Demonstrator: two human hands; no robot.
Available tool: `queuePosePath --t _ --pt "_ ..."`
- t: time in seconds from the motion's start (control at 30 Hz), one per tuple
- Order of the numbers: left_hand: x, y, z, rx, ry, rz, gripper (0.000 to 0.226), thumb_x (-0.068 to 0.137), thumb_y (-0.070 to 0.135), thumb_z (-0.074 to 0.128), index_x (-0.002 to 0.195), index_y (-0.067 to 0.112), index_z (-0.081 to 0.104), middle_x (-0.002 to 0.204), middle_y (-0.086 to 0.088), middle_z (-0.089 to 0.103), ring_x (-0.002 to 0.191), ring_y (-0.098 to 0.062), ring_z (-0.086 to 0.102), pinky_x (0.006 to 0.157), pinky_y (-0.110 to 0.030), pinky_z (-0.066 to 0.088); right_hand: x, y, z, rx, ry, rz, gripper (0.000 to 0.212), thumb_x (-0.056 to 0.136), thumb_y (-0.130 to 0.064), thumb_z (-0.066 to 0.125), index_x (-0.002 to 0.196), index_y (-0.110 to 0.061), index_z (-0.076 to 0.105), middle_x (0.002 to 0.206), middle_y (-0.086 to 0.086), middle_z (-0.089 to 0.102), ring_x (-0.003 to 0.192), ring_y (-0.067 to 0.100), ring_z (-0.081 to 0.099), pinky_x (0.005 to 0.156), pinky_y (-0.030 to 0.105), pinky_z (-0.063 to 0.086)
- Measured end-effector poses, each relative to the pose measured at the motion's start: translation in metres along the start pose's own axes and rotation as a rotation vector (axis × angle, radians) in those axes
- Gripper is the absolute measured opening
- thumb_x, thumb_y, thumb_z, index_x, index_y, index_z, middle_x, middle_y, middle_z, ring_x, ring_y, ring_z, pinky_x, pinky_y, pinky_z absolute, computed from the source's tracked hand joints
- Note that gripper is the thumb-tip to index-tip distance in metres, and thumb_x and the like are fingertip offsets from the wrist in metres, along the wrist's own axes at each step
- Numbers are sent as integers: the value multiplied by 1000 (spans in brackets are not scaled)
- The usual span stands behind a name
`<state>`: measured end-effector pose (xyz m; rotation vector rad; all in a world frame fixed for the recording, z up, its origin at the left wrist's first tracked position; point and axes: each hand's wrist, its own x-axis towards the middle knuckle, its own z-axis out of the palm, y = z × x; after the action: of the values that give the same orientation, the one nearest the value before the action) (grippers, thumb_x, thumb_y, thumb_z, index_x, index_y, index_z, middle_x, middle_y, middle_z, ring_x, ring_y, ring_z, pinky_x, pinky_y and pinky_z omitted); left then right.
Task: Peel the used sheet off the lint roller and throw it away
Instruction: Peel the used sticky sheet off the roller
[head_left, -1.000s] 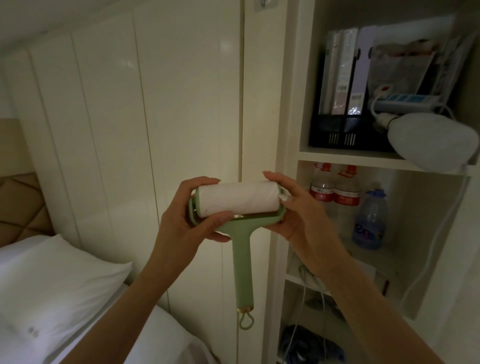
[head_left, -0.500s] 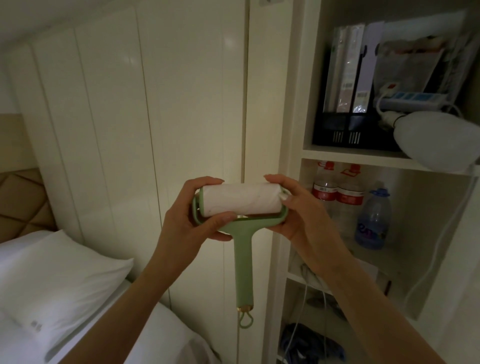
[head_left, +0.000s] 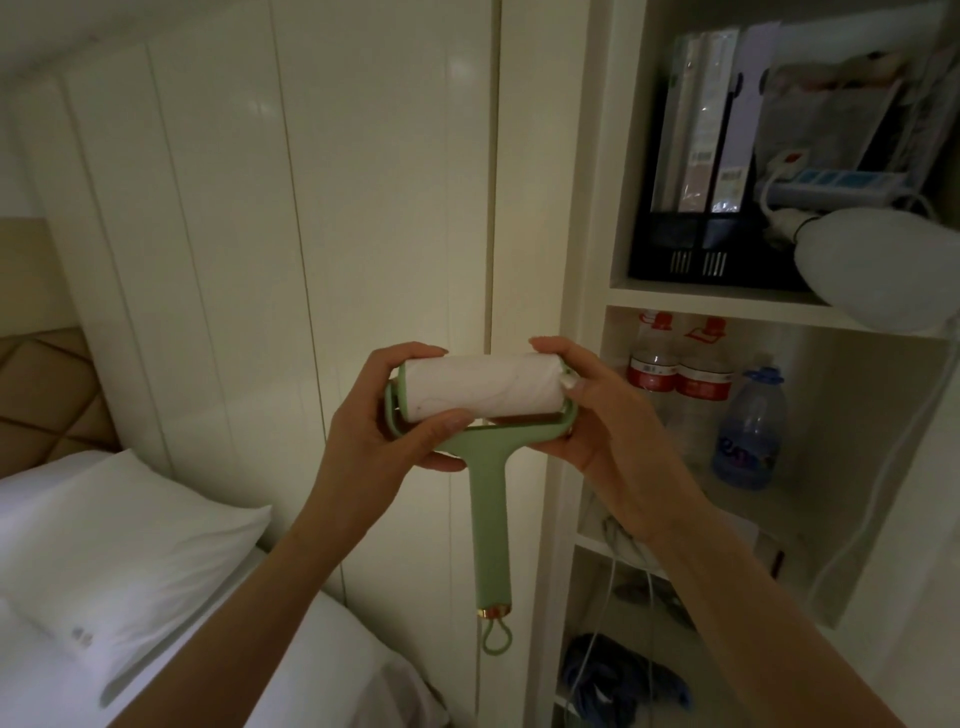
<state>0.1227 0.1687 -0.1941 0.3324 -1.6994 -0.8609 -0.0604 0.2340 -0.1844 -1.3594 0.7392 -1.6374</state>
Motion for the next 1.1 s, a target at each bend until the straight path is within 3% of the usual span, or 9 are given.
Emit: queuePosePath --t 0.2,0.3,0.4,0.57,0.73,0.93,1.1 --pt "-1 2 2 -23 21 -22 43 63 22 68 101 31 51 100 19 54 87 -8 66 53 -27 59 -3 -1 -2 1 -44 23 39 82 -7 41 112 -22 61 123 10 51 98 23 67 81 35 57" --pt "-1 3 0 -32 16 -22 42 63 21 67 102 30 52 96 26 56 88 -8 66 53 -27 59 -5 -2 0 20 -65 23 45 86 4 36 119 -19 56 125 10 50 98 27 67 82 36 57" --pt "0 4 0 -32 5 -18 43 63 22 67 102 31 51 93 31 57 90 -9 66 54 -28 59 -6 -6 3 76 -88 15 35 88 -9 41 117 -18 58 125 11 53 99 28 66 79 36 57" --pt "-3 6 2 -53 3 -17 43 63 20 67 101 31 51 103 16 53 90 -7 65 55 -26 59 -6 -10 6 82 -13 48 31 92 -10 37 100 -20 65 113 6 58 90 19 69 71 31 58" --pt "-4 5 -1 -43 -12 -23 44 63 19 67 102 31 50 91 37 56 89 -6 66 54 -27 60 -8 -9 7 103 -43 60 31 91 -9 40 103 -22 65 115 7 57 93 20 68 74 32 57" --pt "-4 8 -2 -43 -10 -16 44 64 18 67 102 30 50 89 38 56 88 -5 66 54 -26 59 -8 -9 7 124 -67 62 35 83 -6 44 106 -22 65 119 8 53 95 22 68 75 31 57" --pt "-6 9 -3 -56 2 -27 44 64 18 67 102 30 51 101 22 55 90 -8 65 55 -28 60 -8 -9 5 100 -77 90 41 81 -3 46 112 -24 64 122 8 53 105 30 63 81 35 56"
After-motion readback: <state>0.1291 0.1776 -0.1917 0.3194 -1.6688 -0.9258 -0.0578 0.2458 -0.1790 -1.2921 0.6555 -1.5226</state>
